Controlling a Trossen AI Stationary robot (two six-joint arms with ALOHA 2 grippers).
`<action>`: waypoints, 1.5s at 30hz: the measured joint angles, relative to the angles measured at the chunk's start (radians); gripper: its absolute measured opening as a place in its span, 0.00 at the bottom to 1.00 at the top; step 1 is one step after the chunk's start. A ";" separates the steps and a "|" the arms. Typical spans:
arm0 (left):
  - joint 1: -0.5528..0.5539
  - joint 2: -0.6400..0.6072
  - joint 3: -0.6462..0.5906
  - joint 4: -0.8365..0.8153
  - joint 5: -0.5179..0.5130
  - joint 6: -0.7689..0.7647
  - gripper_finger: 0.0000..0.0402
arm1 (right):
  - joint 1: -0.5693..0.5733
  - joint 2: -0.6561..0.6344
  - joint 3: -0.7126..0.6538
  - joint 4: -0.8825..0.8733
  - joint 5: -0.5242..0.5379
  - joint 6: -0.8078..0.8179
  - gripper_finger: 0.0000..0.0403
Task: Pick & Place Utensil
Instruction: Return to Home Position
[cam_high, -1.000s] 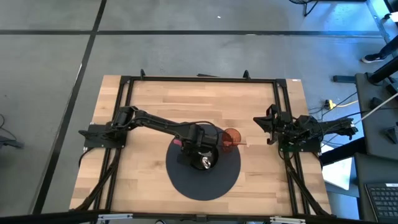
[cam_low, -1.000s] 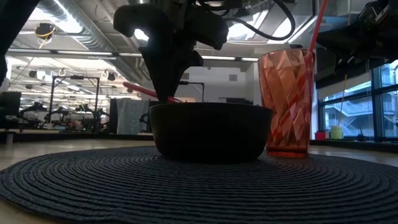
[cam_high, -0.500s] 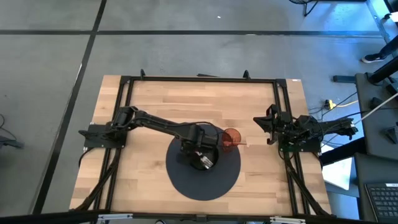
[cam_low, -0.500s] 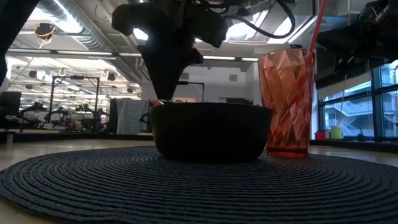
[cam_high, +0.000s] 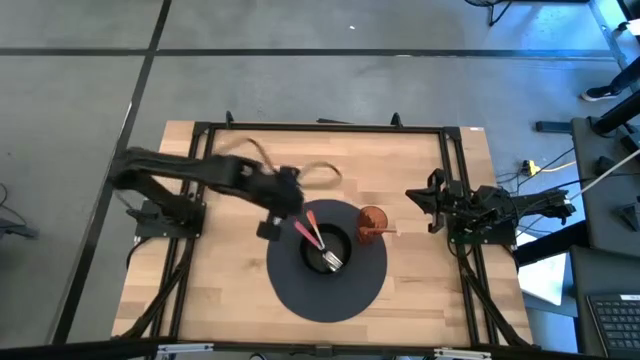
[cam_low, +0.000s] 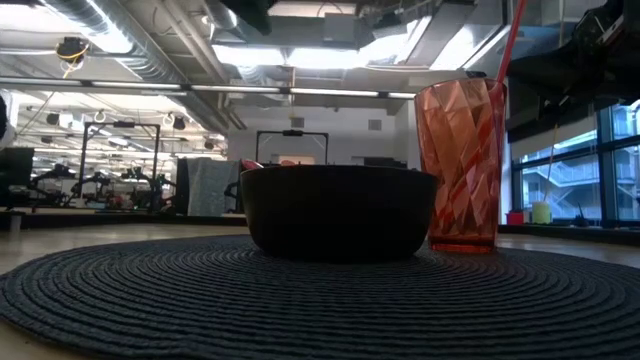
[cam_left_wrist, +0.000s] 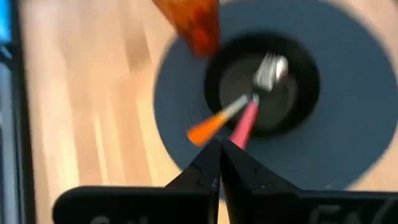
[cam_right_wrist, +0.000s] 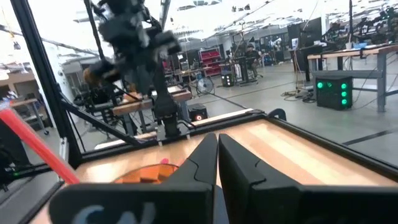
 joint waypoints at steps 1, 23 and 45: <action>0.025 -0.066 -0.075 0.082 0.028 0.021 0.01 | 0.000 0.000 0.000 -0.005 0.001 -0.007 0.04; 0.359 -1.025 -1.250 1.224 0.129 -0.088 0.01 | 0.000 -0.003 0.069 -0.047 -0.184 -0.061 0.00; 0.320 -1.403 -1.271 1.025 0.268 -0.164 0.00 | -0.001 -0.003 0.068 -0.025 -0.194 -0.048 0.00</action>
